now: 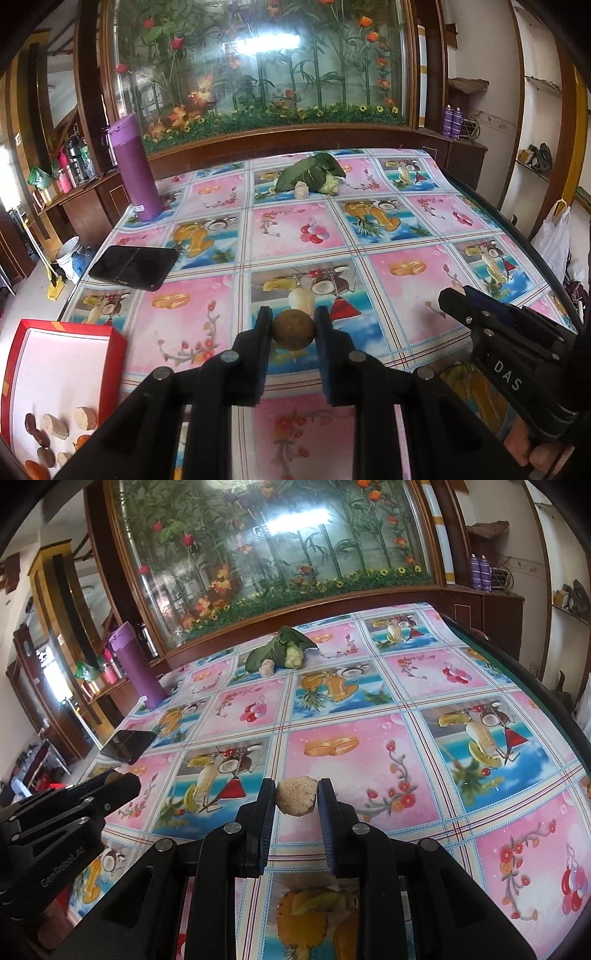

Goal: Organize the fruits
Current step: 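Carry the kiwi and beige piece into the tray and open both tools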

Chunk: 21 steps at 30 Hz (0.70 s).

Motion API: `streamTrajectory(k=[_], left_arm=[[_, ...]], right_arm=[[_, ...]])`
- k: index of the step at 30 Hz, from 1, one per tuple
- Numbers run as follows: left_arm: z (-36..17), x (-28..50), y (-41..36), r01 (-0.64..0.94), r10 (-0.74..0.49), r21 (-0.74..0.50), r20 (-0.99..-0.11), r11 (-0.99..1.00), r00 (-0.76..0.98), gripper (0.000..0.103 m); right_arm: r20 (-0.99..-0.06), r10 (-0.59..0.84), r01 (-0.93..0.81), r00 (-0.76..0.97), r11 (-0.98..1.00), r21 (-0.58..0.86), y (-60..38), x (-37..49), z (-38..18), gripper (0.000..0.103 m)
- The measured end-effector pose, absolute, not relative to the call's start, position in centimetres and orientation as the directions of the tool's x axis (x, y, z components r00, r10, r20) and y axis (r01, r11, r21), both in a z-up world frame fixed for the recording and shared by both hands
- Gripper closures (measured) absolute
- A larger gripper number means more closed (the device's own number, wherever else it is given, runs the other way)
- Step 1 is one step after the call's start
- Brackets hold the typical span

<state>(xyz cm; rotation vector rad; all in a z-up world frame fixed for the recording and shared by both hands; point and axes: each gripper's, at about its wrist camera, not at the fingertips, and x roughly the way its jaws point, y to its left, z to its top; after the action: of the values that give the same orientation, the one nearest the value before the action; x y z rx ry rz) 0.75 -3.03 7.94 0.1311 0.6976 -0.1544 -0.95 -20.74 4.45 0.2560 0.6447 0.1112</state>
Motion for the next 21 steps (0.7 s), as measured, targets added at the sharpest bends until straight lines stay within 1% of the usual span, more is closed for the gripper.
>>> streamTrajectory(k=[10,14,18,21], left_arm=[[9.5,-3.6,0.4,0.138,-0.071,0.064,-0.61,0.988,0.79,0.078],[9.6,-4.9,2.1,0.118,-0.067,0.044,-0.605,0.992,0.793,0.078],[9.5,-5.5,4.1,0.084,-0.045,0.037,-0.604,0.996,0.796,0.078],[9.7,-5.8,5.8,0.046,-0.015,0.036,-0.596,0.998,0.803,0.078]], right_arm=[[-0.565,0.119,-0.005,0.816,0.98,0.2,-20.1,-1.7,4.4,0.08],[-0.559,0.098,0.029,0.824,0.976,0.214,-19.6,-3.0,4.7,0.08],[-0.533,0.119,0.002,0.838,0.975,0.22,-17.0,-4.8,5.3,0.08],[-0.538,0.156,-0.044,0.828,0.975,0.216,-14.0,-5.2,6.0,0.081]])
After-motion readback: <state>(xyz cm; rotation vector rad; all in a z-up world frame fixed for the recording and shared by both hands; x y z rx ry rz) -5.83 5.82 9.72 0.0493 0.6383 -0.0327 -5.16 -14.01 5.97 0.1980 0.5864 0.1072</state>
